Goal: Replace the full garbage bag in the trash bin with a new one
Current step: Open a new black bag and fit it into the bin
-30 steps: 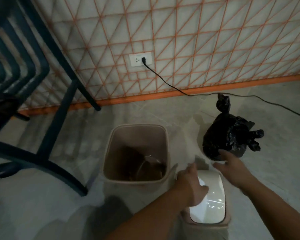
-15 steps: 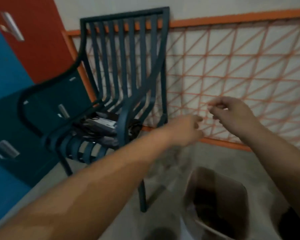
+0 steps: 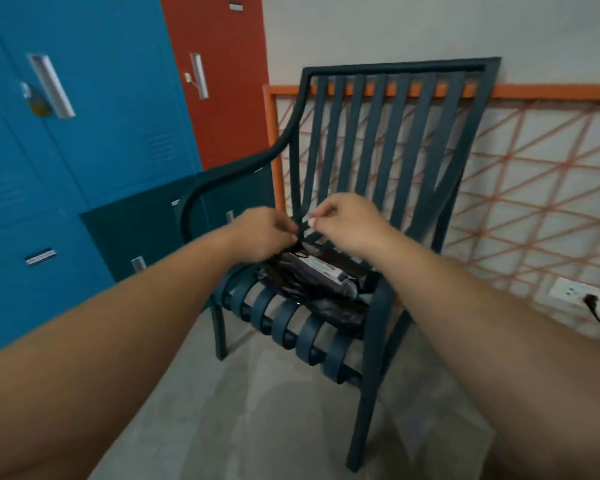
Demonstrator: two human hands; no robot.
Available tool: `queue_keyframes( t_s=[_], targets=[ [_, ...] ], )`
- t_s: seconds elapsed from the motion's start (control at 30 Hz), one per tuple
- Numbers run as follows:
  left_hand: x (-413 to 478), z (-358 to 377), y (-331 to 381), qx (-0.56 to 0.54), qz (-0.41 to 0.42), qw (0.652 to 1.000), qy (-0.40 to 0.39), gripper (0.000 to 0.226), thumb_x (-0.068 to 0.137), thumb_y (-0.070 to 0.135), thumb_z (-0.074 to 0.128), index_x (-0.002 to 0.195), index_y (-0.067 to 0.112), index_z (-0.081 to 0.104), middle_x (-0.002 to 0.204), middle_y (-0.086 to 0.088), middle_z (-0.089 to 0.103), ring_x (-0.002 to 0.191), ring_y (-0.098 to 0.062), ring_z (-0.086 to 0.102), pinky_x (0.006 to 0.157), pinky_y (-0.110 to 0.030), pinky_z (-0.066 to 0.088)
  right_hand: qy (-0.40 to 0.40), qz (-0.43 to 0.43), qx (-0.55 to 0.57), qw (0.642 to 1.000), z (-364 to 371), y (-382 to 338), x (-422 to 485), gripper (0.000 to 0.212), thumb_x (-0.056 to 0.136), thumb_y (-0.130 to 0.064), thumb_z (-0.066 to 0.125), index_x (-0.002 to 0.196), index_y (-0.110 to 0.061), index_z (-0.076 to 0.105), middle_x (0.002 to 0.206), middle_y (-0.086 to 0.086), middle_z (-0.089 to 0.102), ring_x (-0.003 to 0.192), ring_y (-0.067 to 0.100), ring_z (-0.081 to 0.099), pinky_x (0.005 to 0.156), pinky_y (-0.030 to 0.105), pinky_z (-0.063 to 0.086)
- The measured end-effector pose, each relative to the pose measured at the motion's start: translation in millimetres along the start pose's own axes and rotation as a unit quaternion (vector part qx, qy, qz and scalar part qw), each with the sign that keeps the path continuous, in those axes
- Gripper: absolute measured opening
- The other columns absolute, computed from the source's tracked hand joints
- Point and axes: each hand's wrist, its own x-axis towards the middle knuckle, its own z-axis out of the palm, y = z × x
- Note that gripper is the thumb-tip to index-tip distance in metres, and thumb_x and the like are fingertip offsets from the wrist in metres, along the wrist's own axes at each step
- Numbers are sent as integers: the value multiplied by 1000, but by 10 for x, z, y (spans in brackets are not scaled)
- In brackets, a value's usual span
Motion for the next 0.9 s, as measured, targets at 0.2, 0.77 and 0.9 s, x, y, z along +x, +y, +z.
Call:
queue_keyframes(
  t_s=[0.2, 0.77, 0.9],
  targets=[
    [46, 720, -709, 16, -40, 999, -26, 34, 85, 24, 62, 119, 21, 63, 121, -3, 64, 111, -20, 58, 94, -25, 43, -56, 53, -109, 991, 930, 298, 183, 24, 87, -28, 62, 102, -11, 69, 110, 11, 67, 106, 30, 60, 91, 36, 50],
    [582, 1626, -1145, 16, -98, 992, 77, 41, 86, 38, 55, 127, 33, 53, 129, -11, 42, 110, -35, 53, 93, -40, 46, -3, 202, -276, 940, 1506, 1130, 341, 50, 87, -47, 55, 133, -31, 43, 132, 6, 51, 121, 32, 36, 94, 45, 32],
    [514, 1587, -1156, 24, -98, 989, 108, 32, 91, 19, 47, 121, 25, 57, 129, -12, 42, 103, -36, 56, 84, -42, 47, 15, 203, -218, 954, 1456, 1098, 343, 44, 93, -42, 47, 135, -31, 38, 134, 7, 50, 122, 35, 44, 98, 48, 32]
  ],
)
